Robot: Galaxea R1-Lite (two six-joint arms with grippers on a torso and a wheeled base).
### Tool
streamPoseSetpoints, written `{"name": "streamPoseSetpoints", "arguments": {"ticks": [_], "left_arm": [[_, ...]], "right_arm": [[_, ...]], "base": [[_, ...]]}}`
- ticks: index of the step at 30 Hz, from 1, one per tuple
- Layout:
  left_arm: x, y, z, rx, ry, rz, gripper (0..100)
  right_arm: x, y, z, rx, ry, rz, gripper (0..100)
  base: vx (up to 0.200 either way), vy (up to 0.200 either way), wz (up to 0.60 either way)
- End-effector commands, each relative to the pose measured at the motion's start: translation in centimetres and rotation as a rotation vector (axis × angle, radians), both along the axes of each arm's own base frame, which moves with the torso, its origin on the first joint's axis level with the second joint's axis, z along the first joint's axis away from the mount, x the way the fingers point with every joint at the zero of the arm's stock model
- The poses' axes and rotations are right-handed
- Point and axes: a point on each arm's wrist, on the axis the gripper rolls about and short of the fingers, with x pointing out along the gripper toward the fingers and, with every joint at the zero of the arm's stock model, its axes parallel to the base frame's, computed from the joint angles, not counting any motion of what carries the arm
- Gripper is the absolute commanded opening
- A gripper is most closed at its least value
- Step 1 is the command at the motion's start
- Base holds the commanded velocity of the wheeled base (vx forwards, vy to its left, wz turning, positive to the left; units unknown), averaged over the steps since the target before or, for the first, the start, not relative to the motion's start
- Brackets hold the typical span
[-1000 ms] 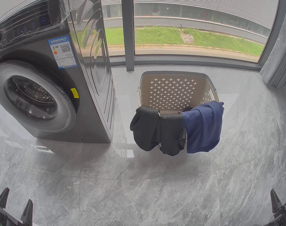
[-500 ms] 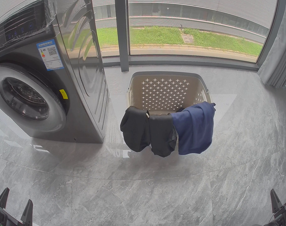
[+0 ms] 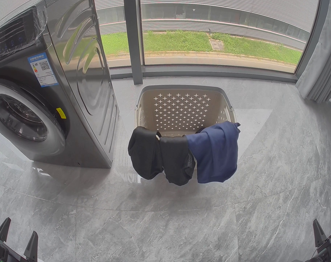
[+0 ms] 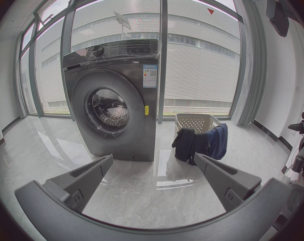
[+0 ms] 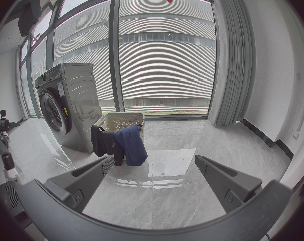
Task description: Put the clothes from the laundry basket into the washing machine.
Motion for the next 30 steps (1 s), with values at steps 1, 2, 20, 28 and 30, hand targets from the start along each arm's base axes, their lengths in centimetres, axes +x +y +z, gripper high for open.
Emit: {"name": "streamPoseSetpoints", "arguments": {"ticks": [1, 2, 20, 28, 30], "left_arm": [[0.02, 0.0, -0.43, 0.0, 0.003, 0.0, 100], [0.02, 0.0, -0.43, 0.0, 0.003, 0.0, 100], [0.02, 0.0, -0.43, 0.0, 0.003, 0.0, 100], [0.02, 0.0, -0.43, 0.0, 0.003, 0.002, 100], [0.02, 0.0, -0.43, 0.0, 0.003, 0.0, 100]], "right_arm": [[0.08, 0.0, -0.5, -0.002, 0.01, 0.0, 100], [0.08, 0.0, -0.5, 0.0, 0.01, 0.002, 100], [0.08, 0.0, -0.5, -0.002, 0.01, 0.0, 100], [0.08, 0.0, -0.5, -0.002, 0.01, 0.0, 100], [0.08, 0.0, -0.5, -0.002, 0.01, 0.002, 100]], "base": [[0.2, 0.0, 0.0], [0.2, 0.0, 0.0], [0.167, 0.0, 0.0], [0.0, -0.075, 0.0], [0.0, -0.2, 0.0]]}}
